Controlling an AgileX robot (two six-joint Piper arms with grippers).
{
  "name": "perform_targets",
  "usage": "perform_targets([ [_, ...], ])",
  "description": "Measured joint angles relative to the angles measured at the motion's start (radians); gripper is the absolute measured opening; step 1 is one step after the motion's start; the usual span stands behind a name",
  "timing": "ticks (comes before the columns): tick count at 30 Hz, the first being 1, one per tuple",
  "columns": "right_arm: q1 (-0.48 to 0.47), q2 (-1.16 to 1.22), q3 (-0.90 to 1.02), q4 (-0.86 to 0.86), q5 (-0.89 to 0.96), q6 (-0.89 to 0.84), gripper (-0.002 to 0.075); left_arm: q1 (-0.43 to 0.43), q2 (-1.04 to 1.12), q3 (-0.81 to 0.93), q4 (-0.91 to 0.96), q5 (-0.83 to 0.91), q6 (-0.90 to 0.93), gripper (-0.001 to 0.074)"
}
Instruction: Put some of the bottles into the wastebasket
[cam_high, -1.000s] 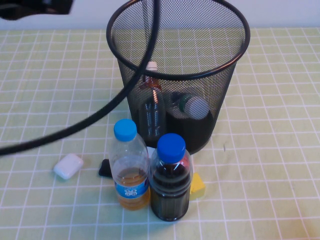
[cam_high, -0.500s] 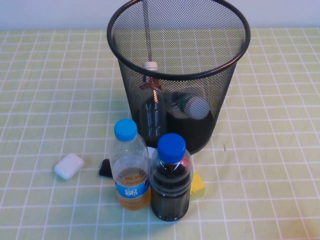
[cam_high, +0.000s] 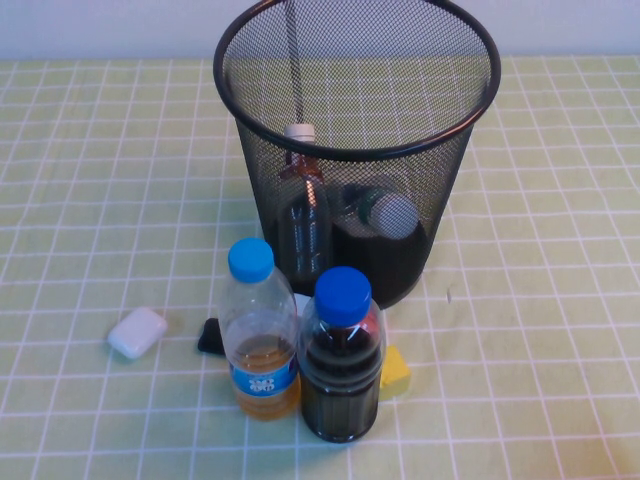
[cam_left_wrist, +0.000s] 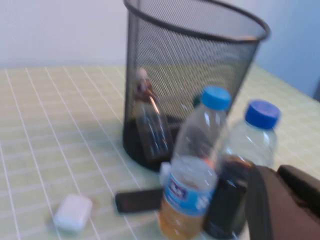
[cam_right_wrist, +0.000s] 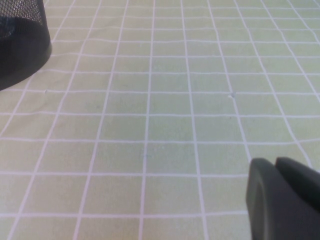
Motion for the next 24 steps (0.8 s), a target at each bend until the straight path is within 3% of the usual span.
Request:
perform_targets([
  [10,0.000,0.000,0.000,-0.002,0.000,0.000,-0.0007,0.000,0.000,0.322,0.013,-0.513,0.034,-0.0001],
  [24,0.000,0.000,0.000,0.001,0.000,0.000,-0.0007,0.000,0.004,0.592,0.013,-0.552,0.038,-0.0001],
])
